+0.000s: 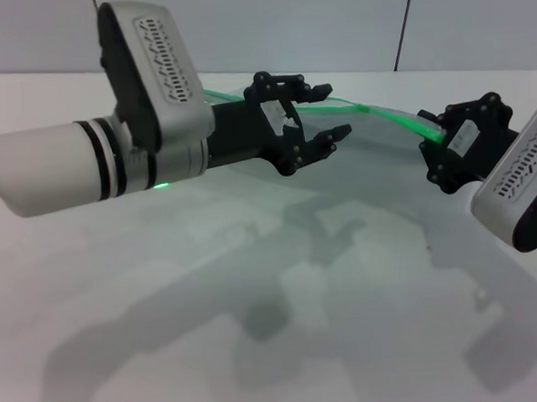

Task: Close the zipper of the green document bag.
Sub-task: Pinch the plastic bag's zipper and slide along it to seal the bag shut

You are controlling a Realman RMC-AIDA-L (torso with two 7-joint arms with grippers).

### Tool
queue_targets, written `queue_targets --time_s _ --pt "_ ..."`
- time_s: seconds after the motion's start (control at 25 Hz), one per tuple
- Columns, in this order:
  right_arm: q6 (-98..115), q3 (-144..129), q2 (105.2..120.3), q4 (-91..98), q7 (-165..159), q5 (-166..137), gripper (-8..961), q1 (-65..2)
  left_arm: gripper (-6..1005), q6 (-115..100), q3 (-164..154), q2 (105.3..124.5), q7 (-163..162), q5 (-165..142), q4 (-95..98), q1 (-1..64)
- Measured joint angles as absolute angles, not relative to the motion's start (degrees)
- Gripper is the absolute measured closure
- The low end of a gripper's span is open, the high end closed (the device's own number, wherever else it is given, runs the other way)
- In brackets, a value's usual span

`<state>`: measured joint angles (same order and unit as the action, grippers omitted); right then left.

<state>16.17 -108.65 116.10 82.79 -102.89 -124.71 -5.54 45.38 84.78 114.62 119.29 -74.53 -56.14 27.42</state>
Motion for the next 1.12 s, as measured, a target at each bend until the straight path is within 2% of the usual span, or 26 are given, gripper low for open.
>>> queue_targets --time_s 0.24,0.76,1.12 --pt "16.17 -108.63 116.11 81.52 -102.95 -124.72 904 -5.95 523 40.78 84.52 116.32 108.39 -87.45 -60.6 27.8" --pt "16.17 -108.54 116.19 80.59 -103.01 -124.72 904 -6.79 544 40.59 82.01 116.28 96.43 -98.16 -64.52 31.36" --pt "16.03 -108.54 116.19 80.59 -103.01 -124.72 903 -7.0 559 40.6 81.81 116.28 94.64 -101.27 -64.83 31.36"
